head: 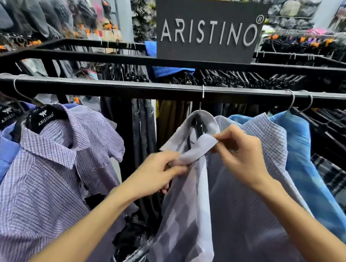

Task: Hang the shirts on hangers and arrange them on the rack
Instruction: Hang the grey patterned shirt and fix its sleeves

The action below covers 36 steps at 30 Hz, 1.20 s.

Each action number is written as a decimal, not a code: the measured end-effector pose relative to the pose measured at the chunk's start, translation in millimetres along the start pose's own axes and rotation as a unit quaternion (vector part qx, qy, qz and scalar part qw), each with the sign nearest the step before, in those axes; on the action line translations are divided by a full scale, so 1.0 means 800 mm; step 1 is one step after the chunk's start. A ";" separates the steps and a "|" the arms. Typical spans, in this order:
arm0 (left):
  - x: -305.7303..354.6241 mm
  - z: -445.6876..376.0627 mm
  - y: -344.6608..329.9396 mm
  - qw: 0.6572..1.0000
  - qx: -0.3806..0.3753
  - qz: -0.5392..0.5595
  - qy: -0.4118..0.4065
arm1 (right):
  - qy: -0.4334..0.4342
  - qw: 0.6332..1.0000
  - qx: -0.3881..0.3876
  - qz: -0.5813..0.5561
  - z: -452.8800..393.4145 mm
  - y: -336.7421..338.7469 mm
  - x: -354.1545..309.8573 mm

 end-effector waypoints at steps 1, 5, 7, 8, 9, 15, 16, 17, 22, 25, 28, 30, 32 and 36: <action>-0.001 0.001 0.014 0.999 0.053 0.000 -0.002 | 0.014 1.000 -0.006 0.017 0.000 0.003 -0.001; 0.015 0.003 0.018 0.996 0.048 -0.066 -0.027 | -0.011 0.998 -0.062 -0.011 0.003 0.000 0.010; 0.013 -0.001 0.005 1.000 0.005 -0.023 0.000 | -0.098 0.983 -0.081 -0.130 0.004 -0.009 0.023; 0.013 -0.006 0.002 1.000 -0.002 -0.003 0.011 | -0.136 0.970 -0.084 -0.185 0.003 -0.016 0.028; 0.016 -0.012 0.001 1.000 -0.002 0.008 0.015 | -0.172 0.953 -0.086 -0.232 0.003 -0.023 0.032; 0.025 -0.033 0.014 0.995 0.037 0.088 -0.027 | -0.284 0.896 -0.062 -0.336 -0.006 -0.038 0.060; 0.025 -0.034 0.014 0.996 0.031 0.071 -0.037 | -0.297 0.889 -0.068 -0.343 -0.005 -0.040 0.064; 0.026 -0.034 0.013 0.998 0.022 0.052 -0.042 | -0.304 0.886 -0.079 -0.340 -0.005 -0.042 0.065; 0.020 -0.030 0.018 0.999 -0.023 -0.034 -0.035 | -0.278 0.910 -0.075 -0.298 -0.013 -0.040 0.060; -0.001 -0.026 0.027 0.999 -0.039 -0.012 -0.015 | -0.324 0.862 -0.122 -0.370 -0.004 -0.056 0.066; -0.007 -0.030 0.047 1.000 0.014 0.019 0.000 | -0.352 0.837 -0.147 -0.393 0.001 -0.070 0.070; 0.001 -0.037 0.068 0.997 0.080 0.024 -0.003 | -0.331 0.873 -0.135 -0.331 -0.011 -0.066 0.068; 0.011 -0.048 0.084 0.992 0.126 0.004 -0.017 | -0.319 0.901 -0.104 -0.275 -0.021 -0.060 0.063; 0.027 -0.083 0.087 0.992 0.112 -0.018 -0.052 | -0.301 0.921 -0.066 -0.237 -0.035 -0.059 0.052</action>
Point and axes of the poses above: each hand's wrist, its own z-axis away from the middle knuckle, its own y-axis out of the back of the hand, x = y × z, the point moved 10 cm from there along -z, towards the middle knuckle, and after that the axes turned 9 degrees about -x, right-handed, at the moved point
